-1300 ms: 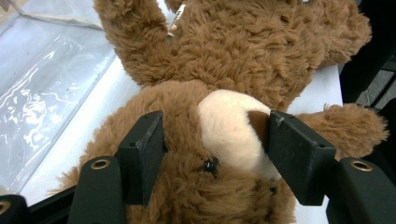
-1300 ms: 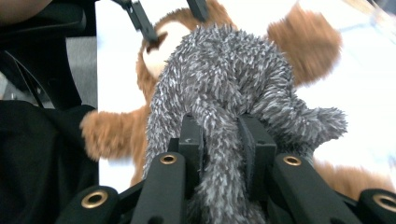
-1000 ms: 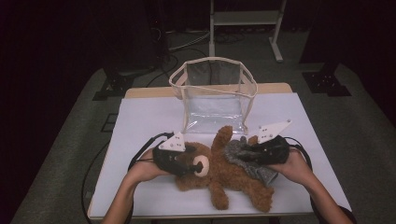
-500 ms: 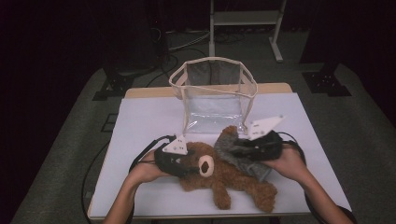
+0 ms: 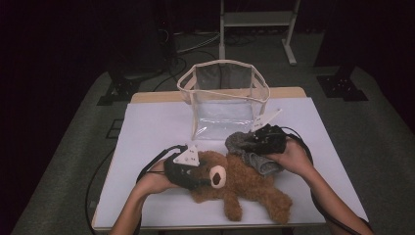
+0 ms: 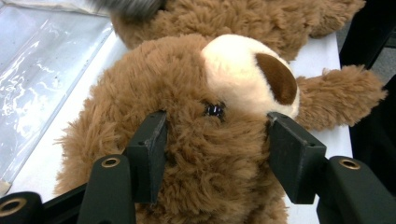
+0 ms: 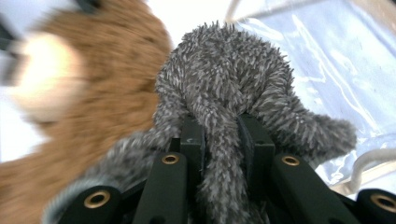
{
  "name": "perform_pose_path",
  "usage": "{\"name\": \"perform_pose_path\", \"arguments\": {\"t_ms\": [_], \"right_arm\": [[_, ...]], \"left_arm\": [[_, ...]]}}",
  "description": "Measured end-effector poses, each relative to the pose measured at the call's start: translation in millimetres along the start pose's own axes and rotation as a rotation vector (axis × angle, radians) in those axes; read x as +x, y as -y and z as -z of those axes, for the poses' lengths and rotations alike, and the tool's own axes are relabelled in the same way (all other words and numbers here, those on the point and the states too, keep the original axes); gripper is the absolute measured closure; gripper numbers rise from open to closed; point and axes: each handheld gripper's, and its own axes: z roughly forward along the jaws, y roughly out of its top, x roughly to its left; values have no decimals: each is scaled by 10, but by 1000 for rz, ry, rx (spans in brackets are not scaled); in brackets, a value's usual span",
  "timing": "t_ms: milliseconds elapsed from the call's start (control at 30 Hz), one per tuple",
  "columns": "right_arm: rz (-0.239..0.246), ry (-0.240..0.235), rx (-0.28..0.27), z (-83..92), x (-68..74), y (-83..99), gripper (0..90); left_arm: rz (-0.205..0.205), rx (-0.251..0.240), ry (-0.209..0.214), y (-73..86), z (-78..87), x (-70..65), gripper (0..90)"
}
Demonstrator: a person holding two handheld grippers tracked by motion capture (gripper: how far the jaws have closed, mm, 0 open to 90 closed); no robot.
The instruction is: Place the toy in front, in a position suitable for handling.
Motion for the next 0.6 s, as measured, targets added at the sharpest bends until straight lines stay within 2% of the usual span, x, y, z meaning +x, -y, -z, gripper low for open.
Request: {"name": "perform_pose_path", "arguments": {"t_ms": [33,67,100,133,167,200,233,333,400,500,533,567,600], "right_arm": [[0,0,0,0,0,0,737],[-4,-11,-23,75,45,21,737],[-5,-34,-62,173,122,51,737],[-2,-66,-102,293,270,103,736],[12,-68,-110,349,362,141,737],[12,-68,-110,349,362,141,737],[20,-81,-118,421,524,237,737],[22,-65,-90,434,685,393,736],[26,-34,-76,409,699,464,737],[8,-25,-82,385,639,479,738],[4,-7,-81,363,557,455,738],[4,-7,-81,363,557,455,738],[-7,17,-82,344,452,419,738]], "left_arm": [[0,0,0,0,0,0,415],[18,-4,-11,-2,-6,3,415],[18,3,-16,-3,-2,13,413],[41,-7,-30,-1,-9,17,414],[44,-8,-38,-2,-9,21,414],[44,-8,-38,-2,-9,21,413],[48,-9,-46,-3,-8,24,413],[43,-5,-67,-18,-6,25,410],[40,-8,-72,-23,-4,26,407],[38,-13,-96,-34,47,49,402],[39,-21,-102,-29,110,71,402],[39,-21,-102,-29,110,71,397],[34,-25,-98,-16,135,78,392]]}}
